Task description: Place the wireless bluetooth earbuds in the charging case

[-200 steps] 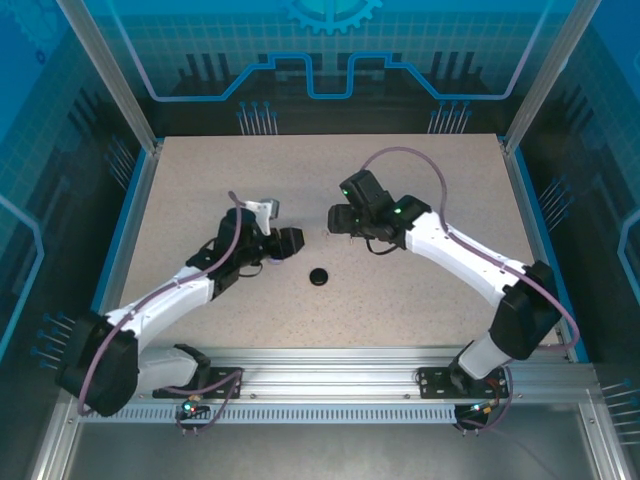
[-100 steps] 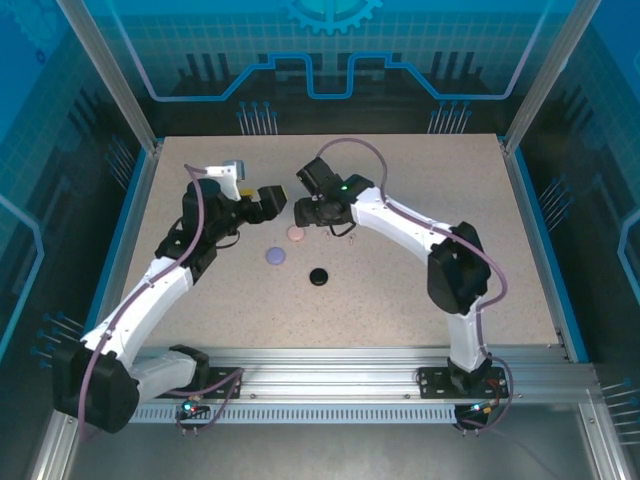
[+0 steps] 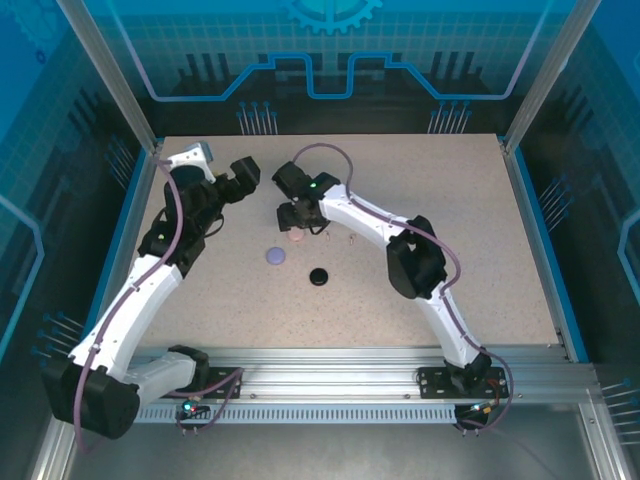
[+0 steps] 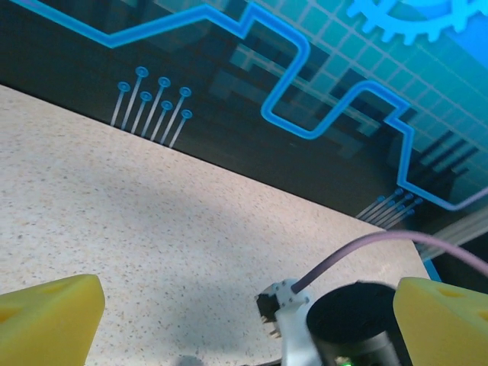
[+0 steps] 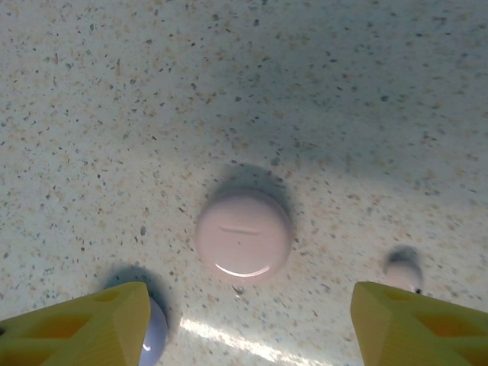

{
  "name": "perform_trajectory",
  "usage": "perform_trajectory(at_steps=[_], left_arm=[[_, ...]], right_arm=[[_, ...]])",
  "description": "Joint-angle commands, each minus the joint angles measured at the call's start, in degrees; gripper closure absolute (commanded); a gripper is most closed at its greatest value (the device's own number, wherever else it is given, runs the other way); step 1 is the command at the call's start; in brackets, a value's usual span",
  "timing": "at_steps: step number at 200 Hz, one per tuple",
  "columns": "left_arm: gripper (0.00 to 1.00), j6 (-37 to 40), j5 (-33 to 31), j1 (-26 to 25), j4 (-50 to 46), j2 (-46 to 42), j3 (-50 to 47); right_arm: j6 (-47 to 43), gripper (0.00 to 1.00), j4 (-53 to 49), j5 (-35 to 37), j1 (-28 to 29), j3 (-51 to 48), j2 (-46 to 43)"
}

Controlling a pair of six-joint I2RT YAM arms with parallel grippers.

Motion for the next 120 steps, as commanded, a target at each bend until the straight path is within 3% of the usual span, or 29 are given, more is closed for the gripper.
perform_trajectory(at_steps=[1, 63, 120], left_arm=[[0.01, -2.51, -3.51, 0.77, -3.74, 0.94, 1.68], [0.01, 0.14, -4.23, 0.87, 1.01, -1.16, 0.07], [0.01, 0.8, -5.25, 0.98, -0.05, -1.49, 0.96]], right_arm=[[0.04, 0.28, -6.65, 3.12, 1.38, 6.21, 4.68], [3.48, 0.29, -10.56, 6.54, 2.57, 15.55, 12.51], [5.5, 0.3, -10.32, 6.56, 2.87, 17.53, 16.11]])
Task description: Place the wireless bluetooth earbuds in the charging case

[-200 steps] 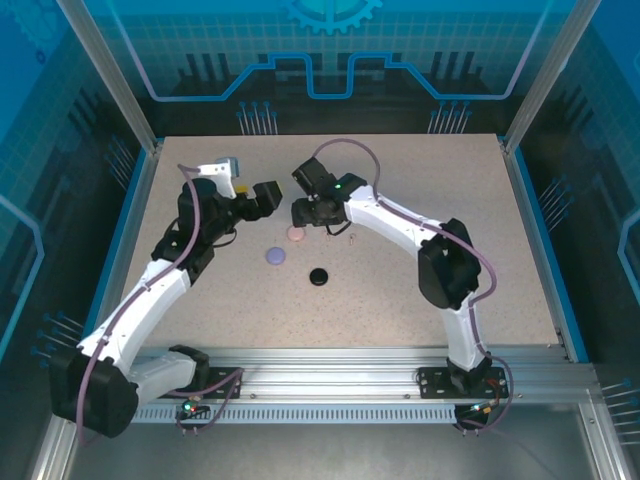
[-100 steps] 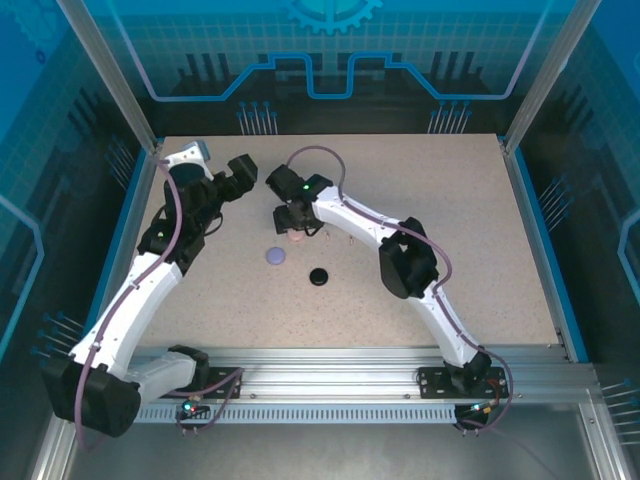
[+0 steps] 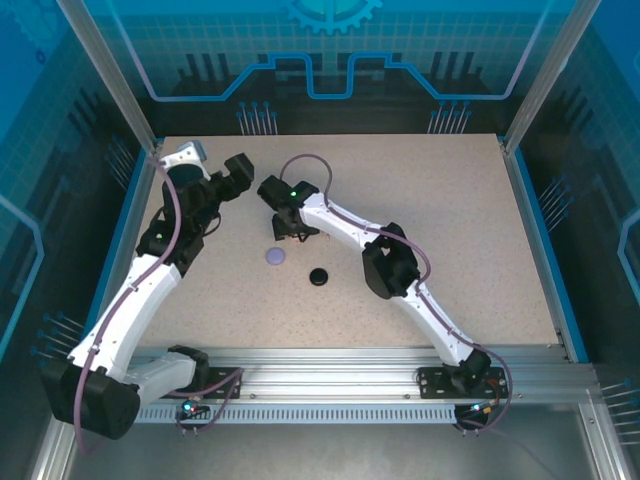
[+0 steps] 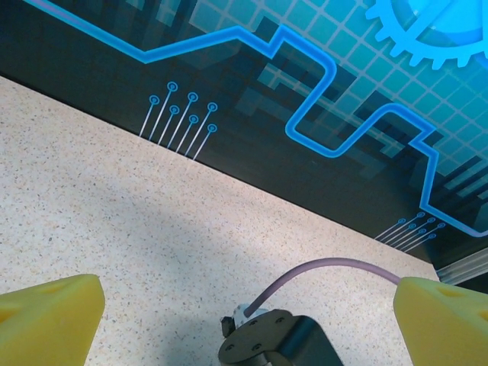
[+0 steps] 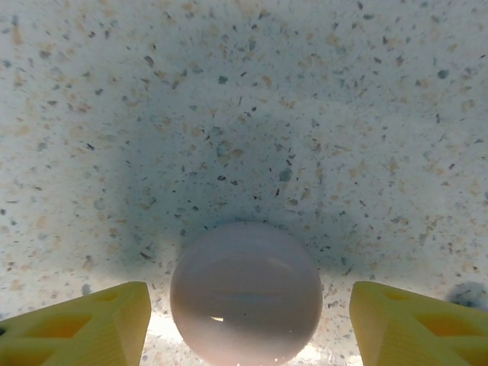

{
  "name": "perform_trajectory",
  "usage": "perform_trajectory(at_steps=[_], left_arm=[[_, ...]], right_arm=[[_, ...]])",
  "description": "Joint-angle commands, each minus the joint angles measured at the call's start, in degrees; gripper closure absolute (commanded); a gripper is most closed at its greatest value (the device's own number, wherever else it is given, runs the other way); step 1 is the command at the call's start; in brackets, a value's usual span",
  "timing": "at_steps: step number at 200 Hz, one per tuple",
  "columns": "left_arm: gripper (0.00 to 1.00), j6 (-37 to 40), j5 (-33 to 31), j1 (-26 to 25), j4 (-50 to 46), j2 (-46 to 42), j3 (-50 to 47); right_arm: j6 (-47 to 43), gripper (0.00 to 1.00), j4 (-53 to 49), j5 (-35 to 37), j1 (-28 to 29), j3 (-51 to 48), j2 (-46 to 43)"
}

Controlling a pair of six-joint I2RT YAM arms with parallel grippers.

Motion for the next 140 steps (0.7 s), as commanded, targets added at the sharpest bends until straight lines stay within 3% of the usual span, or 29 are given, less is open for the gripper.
perform_trajectory(at_steps=[1, 95, 112, 140], left_arm=[[0.01, 1.52, -1.7, 0.63, 0.48, -1.11, 0.78], [0.01, -0.5, -3.32, 0.62, 0.54, -0.89, -0.71], [0.01, -0.94, -3.52, 0.61, -0.11, -0.8, -0.8], [0.01, -1.83, -3.78, 0.6, -0.99, -0.94, -1.39]], right_arm=[[1.98, 0.3, -1.75, 0.92, 0.84, 2.45, 2.36], [2.74, 0.39, -2.05, -0.29, 0.91, 5.42, 6.01], [2.64, 0.43, -2.27, -0.31, 0.83, 5.32, 6.22], [2.22, 0.59, -2.52, -0.52, 0.83, 5.25, 5.97]])
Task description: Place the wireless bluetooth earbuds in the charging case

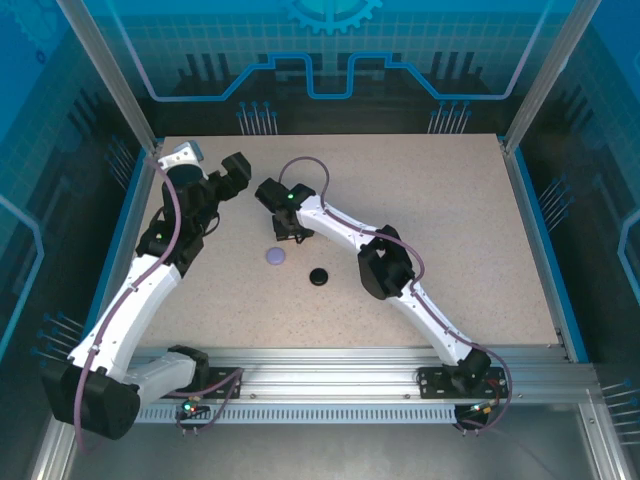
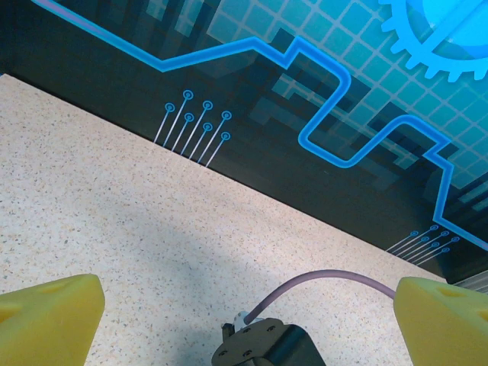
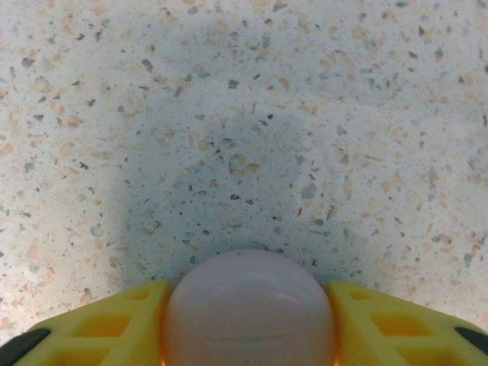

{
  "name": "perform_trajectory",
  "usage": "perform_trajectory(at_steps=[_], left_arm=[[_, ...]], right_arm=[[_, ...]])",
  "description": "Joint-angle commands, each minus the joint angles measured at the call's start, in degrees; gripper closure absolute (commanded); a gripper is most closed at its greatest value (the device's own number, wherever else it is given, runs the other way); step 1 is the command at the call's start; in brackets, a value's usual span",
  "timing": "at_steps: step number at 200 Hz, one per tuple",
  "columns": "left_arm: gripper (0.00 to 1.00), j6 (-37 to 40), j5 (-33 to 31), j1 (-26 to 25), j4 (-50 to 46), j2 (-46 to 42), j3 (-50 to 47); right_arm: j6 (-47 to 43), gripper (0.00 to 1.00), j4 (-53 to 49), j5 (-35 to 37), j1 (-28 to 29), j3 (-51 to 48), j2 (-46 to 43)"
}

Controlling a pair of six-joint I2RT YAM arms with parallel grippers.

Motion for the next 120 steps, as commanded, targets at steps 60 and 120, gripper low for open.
perform_trajectory(at_steps=[60, 120], left_arm=[[0.01, -1.37, 0.1, 0.46, -3.05, -0.32, -2.13], [0.01, -3.85, 7.18, 0.46, 1.88, 0.85, -5.54]], right_arm=[[-0.75, 0.67, 0.32, -0.73, -0.57, -3.48, -5.78], [-0.59, 0.69, 4.88, -0.49, -4.42, -13.8, -22.1]])
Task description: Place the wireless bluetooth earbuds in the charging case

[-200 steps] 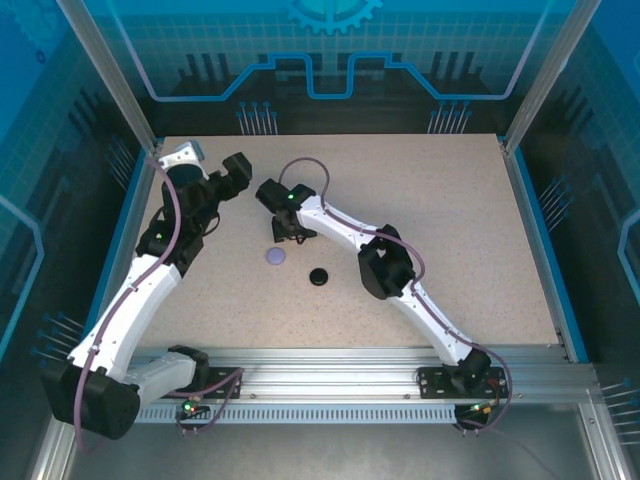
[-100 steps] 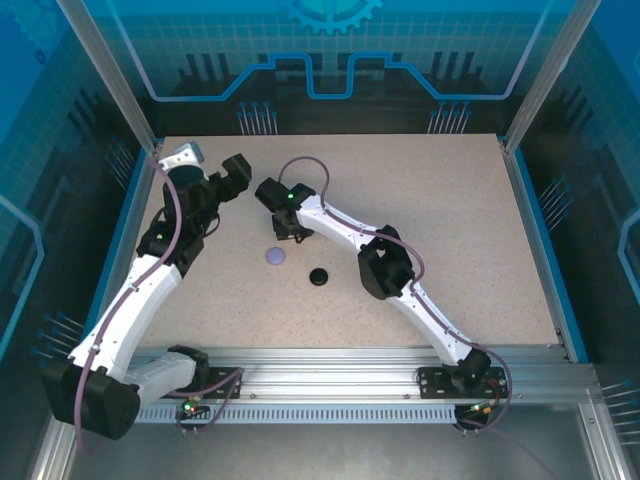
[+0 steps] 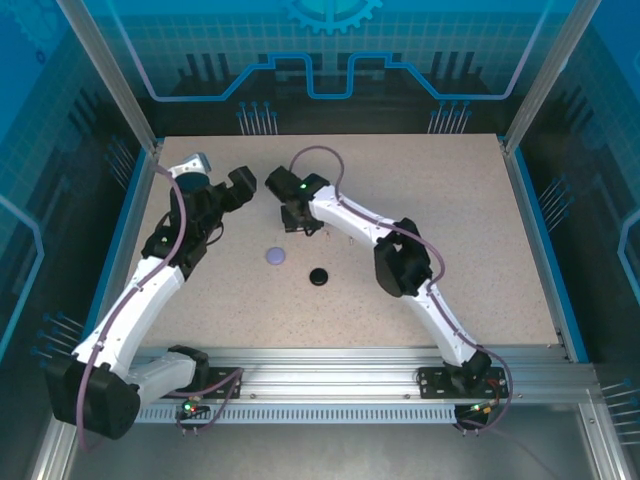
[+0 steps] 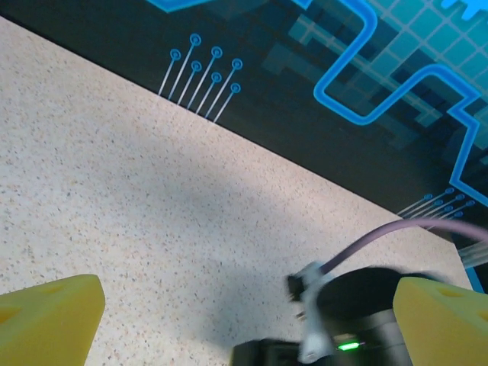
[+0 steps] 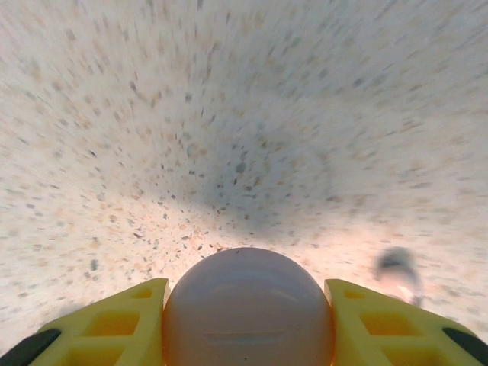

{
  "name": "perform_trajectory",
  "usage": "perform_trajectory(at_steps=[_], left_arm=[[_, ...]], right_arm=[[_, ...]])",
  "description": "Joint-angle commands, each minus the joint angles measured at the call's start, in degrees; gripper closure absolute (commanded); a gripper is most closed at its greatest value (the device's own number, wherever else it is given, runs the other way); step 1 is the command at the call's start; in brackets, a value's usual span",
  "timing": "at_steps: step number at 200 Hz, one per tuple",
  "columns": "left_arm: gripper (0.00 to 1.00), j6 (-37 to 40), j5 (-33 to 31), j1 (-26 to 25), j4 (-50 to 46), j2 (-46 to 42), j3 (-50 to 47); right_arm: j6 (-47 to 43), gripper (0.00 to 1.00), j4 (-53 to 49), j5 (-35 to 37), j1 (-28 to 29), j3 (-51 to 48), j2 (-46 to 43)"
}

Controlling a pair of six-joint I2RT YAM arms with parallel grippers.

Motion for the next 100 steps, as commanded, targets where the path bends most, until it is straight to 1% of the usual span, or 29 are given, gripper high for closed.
perform_trajectory(at_steps=[1, 16, 41, 57, 72, 100], left_arm=[[0.01, -2.52, 3.66, 0.45, 2.85, 0.73, -1.21], [0.01, -4.13, 4.66, 0.18, 2.44, 1.37, -1.3], [0.01, -3.63, 7.78, -0.86, 3.76, 2.56, -2.36], [0.01, -4.07, 10.51, -1.15, 8.11, 2.54, -5.17], [0.01, -3.97, 13.12, -1.4, 14.26, 2.27, -8.38], [0.01, -3.66, 17.35, -2.01, 20.1, 3.21, -10.82]], right_arm=[[-0.21, 0.69, 2.25, 0.35, -2.07, -1.97, -9.59], [0.01, 0.69, 2.75, 0.97, -2.67, -3.7, -13.08], [1.08, 0.68, 4.31, 1.5, -3.74, -7.42, -19.21], [2.27, 0.68, 5.97, 1.55, -4.21, -10.4, -23.21], [3.23, 0.68, 7.75, 1.52, -4.54, -13.26, -26.86], [4.61, 0.67, 10.52, 1.51, -4.57, -17.71, -32.31]])
